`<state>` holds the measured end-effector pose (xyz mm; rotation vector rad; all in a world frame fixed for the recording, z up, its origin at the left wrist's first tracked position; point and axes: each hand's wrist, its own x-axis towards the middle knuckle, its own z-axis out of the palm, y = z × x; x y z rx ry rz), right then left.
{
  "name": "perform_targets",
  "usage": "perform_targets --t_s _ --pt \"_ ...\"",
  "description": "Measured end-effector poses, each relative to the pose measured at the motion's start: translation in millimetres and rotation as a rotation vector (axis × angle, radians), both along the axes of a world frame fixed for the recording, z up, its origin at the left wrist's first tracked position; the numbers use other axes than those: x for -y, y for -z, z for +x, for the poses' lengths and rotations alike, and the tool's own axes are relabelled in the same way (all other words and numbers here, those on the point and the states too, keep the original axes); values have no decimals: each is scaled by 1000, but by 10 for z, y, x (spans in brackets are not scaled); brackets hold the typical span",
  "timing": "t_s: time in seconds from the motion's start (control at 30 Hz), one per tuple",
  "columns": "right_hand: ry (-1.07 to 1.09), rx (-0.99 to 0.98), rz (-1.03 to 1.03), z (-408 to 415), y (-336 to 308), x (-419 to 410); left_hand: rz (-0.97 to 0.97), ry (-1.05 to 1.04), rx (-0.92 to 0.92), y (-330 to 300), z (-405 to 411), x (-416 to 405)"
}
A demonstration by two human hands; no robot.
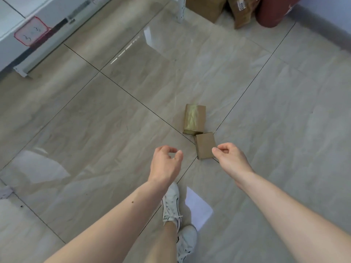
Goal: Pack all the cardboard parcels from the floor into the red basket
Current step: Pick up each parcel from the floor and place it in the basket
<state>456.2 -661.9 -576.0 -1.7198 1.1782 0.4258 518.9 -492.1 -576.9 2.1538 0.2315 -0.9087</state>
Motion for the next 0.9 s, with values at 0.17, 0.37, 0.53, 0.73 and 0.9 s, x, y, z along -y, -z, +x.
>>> perform_targets --t_s 0.17,0.37,0.53,0.73,0.9 --pt "32 -22 8 298 362 444 8 31 -24 304 291 451" --pt "26 -83 63 343 1215 753 46 59 -101 1098 315 943" --pt "-54 -121 91 328 2115 952 32 24 -172 2007 245 1245" --pt "-102 -181 178 247 2977 1015 -16 -17 -286 2965 54 1434" --pt "-35 -195 235 211 3169 997 -33 -90 -356 3198 -22 1492"
